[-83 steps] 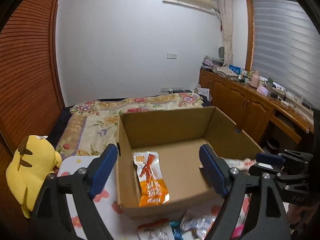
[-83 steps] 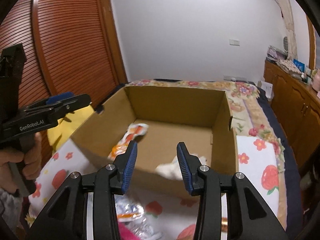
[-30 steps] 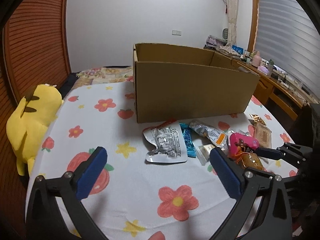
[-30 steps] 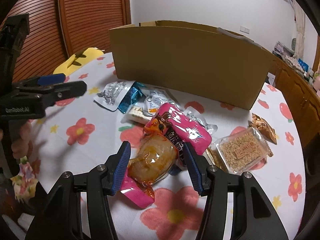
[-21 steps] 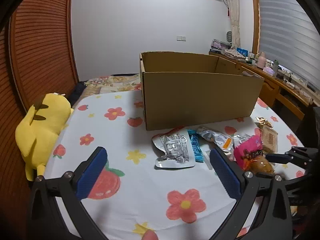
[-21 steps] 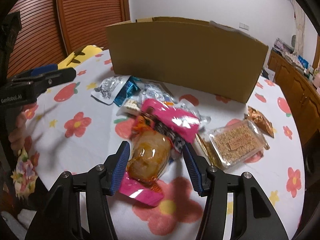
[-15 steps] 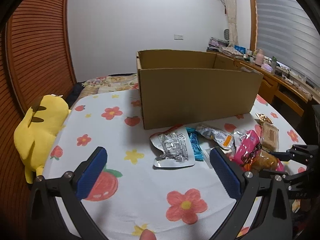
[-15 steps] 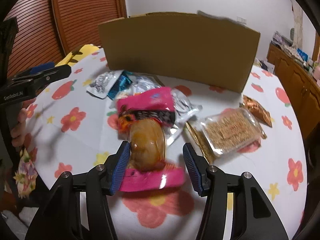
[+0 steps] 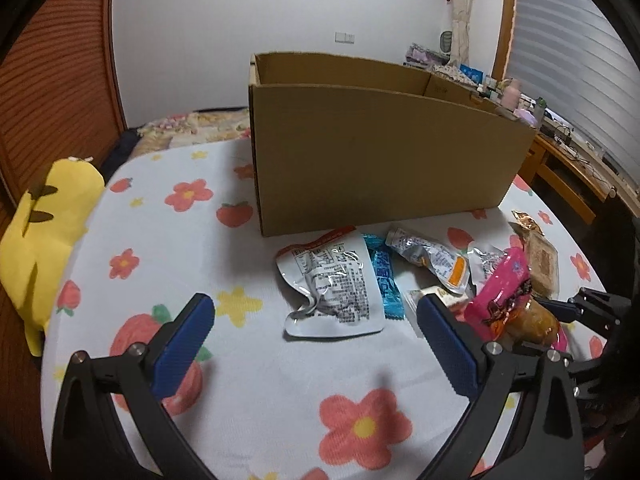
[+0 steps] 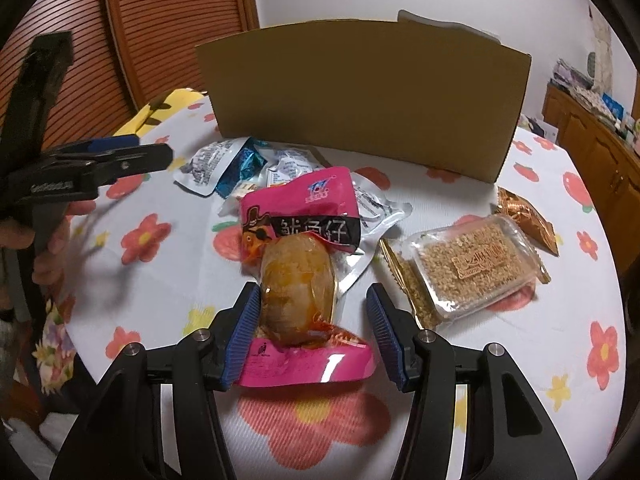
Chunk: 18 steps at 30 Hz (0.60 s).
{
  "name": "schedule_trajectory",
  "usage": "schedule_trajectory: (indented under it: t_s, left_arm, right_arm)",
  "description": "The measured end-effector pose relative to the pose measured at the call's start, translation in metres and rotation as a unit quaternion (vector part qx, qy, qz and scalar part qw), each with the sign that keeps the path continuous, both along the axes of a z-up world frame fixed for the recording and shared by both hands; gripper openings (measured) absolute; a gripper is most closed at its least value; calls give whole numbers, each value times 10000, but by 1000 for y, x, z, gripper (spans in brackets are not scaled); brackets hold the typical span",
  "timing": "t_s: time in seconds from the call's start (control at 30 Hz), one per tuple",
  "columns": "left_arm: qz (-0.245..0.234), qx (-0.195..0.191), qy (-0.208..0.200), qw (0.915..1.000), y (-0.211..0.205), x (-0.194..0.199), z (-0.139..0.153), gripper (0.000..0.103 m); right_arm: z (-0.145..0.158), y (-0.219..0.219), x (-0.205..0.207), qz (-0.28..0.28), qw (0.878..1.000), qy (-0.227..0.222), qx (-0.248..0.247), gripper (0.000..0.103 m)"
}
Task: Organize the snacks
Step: 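Grasp the silver foil packet with the left tool while the right tool grasps the pink egg packet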
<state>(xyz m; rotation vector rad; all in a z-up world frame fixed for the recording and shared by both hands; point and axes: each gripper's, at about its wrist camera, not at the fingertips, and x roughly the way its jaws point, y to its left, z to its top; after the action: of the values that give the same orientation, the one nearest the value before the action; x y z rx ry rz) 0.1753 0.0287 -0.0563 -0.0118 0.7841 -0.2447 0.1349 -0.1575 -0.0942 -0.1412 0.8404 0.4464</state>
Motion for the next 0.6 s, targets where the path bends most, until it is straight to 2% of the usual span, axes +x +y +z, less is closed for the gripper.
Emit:
schedule_trajectory:
  t_s: [0.2,0.23,0.27,0.33,0.5,0.6]
  left_arm:
    - [-109,-109,343,9993,-7,25,-10,95]
    - [-117,-130,405,9990,-8,29,-12,92]
    - [-121,-148,466,9987,-9,32,-13,83]
    - [-145,-158,595,9980,-11,39,-17,76]
    - [-115,-150,737,9971,-16,46,-23,75]
    - [-108,-58,710,9974,-19,45,-25,71]
  right_arm:
    - [-2,6,1,56,9997,-118,-201,56]
    - [-3,7,1,64,9996,-142,-224,56]
    - [-3,7,2,73,9995,-155,-251,56]
    - [-4,9,2,86,9994,-182,-299,56]
    - [-5,11,3,115,9992,-196,-316,56]
    - [-6,11,3,115,9992,-214,-326,56]
